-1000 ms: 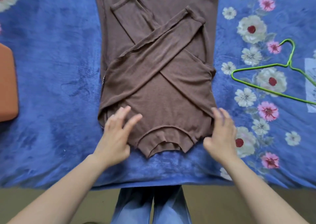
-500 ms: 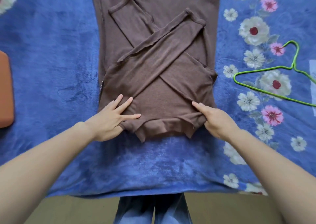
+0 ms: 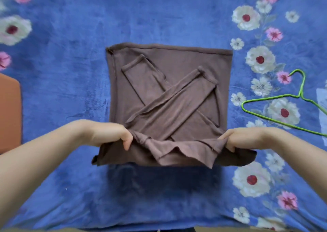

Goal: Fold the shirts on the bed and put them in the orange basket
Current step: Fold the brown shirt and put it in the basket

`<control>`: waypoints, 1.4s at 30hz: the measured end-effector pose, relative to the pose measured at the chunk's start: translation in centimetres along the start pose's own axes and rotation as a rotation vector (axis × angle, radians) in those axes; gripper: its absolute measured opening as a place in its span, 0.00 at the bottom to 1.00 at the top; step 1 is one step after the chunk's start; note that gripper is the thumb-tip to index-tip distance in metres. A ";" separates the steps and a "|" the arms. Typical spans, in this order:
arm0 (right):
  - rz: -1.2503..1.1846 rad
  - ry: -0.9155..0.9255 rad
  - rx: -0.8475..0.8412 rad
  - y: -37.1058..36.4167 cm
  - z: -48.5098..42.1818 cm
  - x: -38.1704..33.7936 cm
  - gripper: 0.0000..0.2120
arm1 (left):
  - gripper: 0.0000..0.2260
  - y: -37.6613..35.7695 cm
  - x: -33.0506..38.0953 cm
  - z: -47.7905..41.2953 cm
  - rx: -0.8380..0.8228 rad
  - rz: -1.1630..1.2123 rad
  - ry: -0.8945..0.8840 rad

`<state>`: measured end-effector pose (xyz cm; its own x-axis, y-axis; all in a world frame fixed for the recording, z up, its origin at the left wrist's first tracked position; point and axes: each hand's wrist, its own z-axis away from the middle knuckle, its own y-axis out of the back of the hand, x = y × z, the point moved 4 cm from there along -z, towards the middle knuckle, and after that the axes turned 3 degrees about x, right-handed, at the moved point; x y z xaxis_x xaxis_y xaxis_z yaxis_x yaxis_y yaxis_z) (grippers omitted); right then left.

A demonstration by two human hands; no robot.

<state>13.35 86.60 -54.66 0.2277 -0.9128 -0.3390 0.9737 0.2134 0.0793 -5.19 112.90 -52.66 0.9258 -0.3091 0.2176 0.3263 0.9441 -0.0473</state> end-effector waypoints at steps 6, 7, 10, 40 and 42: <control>-0.261 -0.116 0.311 10.5 0.5 -2.5 0.18 | 0.15 10.2 5.8 0.9 0.214 0.259 -0.200; -0.324 -0.126 0.410 12.4 0.4 -3.1 0.12 | 0.12 11.9 7.1 1.0 0.290 0.307 -0.249; -0.385 -0.025 0.734 17.7 -1.3 -4.4 0.07 | 0.08 17.5 10.2 -0.7 0.628 0.366 -0.429; -0.174 0.044 1.234 20.3 -10.8 -8.3 0.12 | 0.13 17.8 11.7 -9.6 1.462 -0.003 -0.386; -0.057 0.016 1.212 20.1 -11.7 -9.5 0.09 | 0.13 17.3 13.9 -10.3 1.374 -0.130 -0.399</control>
<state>30.77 103.66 -60.75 0.1933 -0.9039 -0.3816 0.3523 -0.2991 0.8868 15.32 123.70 -60.48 0.7147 -0.5653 0.4119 -0.2495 0.3440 0.9052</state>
